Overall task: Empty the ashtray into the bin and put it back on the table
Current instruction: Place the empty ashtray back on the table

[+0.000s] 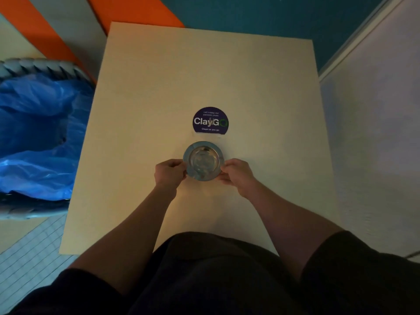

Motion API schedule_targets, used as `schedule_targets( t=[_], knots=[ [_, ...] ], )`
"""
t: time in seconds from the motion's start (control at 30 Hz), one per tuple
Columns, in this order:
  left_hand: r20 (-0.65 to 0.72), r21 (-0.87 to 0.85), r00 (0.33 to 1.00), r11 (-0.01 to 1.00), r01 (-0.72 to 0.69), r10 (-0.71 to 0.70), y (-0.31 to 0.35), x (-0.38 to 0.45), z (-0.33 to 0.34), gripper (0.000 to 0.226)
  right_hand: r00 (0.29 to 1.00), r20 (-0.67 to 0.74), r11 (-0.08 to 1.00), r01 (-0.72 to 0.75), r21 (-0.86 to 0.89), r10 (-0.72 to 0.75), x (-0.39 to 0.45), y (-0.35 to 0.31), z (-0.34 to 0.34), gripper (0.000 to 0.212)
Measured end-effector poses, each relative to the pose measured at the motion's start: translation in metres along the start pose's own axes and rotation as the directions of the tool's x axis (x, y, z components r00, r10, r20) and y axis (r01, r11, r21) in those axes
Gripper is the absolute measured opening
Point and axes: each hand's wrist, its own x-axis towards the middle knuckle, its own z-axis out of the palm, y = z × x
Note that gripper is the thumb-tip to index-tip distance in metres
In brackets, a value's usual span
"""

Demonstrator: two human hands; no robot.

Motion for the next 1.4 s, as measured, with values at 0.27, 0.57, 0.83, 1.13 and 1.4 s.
schedule_targets(
  t=[0.27, 0.57, 0.83, 1.13, 1.4],
  knots=[
    [-0.014, 0.244, 0.999, 0.969, -0.040, 0.045, -0.023, -0.010, 0.014, 0.011, 0.998, -0.052, 0.999, -0.032, -0.022, 0.031, -0.007, 0.031, -0.018, 0.012],
    [0.011, 0.366, 0.996, 0.926, -0.088, 0.090, -0.023, -0.011, 0.016, 0.011, 0.996, -0.076, 0.999, -0.036, -0.018, 0.034, -0.007, 0.037, -0.022, 0.009],
    [0.177, 0.560, 0.983, 0.826, -0.059, -0.050, -0.029, -0.007, 0.010, 0.012, 0.991, -0.134, 0.999, 0.010, -0.049, -0.017, 0.001, 0.020, -0.031, 0.003],
    [0.117, 0.412, 0.990, 0.904, -0.117, 0.074, 0.003, 0.016, 0.018, 0.019, 0.984, -0.179, 1.000, 0.011, 0.019, -0.007, -0.005, 0.035, -0.044, 0.010],
    [0.168, 0.477, 0.982, 0.865, -0.156, 0.084, 0.004, 0.015, 0.024, 0.010, 0.990, -0.139, 1.000, -0.006, -0.029, 0.002, -0.009, 0.034, -0.032, 0.008]
  ],
)
